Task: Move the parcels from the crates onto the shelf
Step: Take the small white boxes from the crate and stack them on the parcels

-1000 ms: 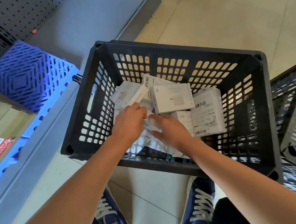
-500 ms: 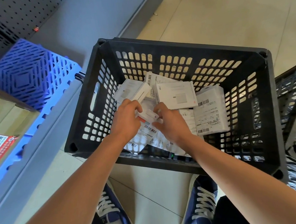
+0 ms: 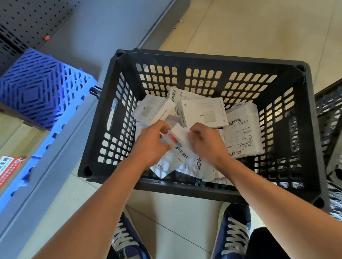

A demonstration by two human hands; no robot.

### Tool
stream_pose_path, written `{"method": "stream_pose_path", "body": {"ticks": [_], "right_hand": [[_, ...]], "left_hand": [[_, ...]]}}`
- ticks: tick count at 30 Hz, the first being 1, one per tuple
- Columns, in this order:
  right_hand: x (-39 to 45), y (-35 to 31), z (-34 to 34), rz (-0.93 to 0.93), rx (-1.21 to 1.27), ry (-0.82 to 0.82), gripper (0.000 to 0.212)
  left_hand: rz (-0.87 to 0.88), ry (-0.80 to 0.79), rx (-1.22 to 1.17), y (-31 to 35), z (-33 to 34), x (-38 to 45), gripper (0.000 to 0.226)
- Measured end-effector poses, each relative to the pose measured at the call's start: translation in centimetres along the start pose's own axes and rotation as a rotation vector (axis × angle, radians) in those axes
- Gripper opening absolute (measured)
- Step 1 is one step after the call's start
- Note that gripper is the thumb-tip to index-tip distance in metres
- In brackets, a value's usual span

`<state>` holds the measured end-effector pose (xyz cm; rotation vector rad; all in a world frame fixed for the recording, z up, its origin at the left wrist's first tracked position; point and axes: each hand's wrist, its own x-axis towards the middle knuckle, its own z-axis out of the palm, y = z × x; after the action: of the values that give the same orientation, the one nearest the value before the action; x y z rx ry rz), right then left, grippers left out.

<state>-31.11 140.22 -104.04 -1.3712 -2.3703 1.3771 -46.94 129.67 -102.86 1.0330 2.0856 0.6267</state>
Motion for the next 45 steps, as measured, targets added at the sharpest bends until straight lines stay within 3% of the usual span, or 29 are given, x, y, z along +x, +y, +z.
{"method": "stream_pose_path", "body": {"ticks": [3,6,10,19,24,31,36,41,45], "right_hand": [[-0.1,-0.2,-1.7,0.069,0.121,0.110,0.014],[-0.1,0.1,-3.1,0.155,0.219,0.185,0.015],[0.0,-0.4,-4.3,0.281,0.488,0.177,0.011],[-0.3,0.3,-6.9,0.266,0.414,0.111,0.015],[-1.5,3.0,-8.7,0.204,0.091,0.196,0.032],[-2.1,9.1,-8.8,0.338,-0.174,0.152,0.059],[-0.9,11.4,-7.9,0.452,-0.159,0.074,0.075],[-0.2,12.0,-6.8,0.473,-0.159,0.096,0.070],[-0.8,10.4,-6.6,0.363,-0.155,0.175,0.038]], "left_hand": [[0.091,-0.028,0.046,0.7,-0.2,-0.6,0.067],[0.191,-0.045,0.236,1.6,-0.3,-0.9,0.097],[0.309,-0.013,0.485,1.7,0.2,-0.6,0.121],[0.291,0.037,0.520,3.4,1.2,-1.0,0.104],[0.178,0.088,0.515,4.5,1.7,-1.1,0.102],[0.033,0.079,0.528,5.9,2.9,-0.9,0.100],[0.010,0.068,0.510,6.1,3.9,-0.7,0.099],[-0.007,0.034,0.515,6.1,4.3,-0.4,0.098],[-0.009,0.038,0.511,6.2,4.9,-0.2,0.098]]}}
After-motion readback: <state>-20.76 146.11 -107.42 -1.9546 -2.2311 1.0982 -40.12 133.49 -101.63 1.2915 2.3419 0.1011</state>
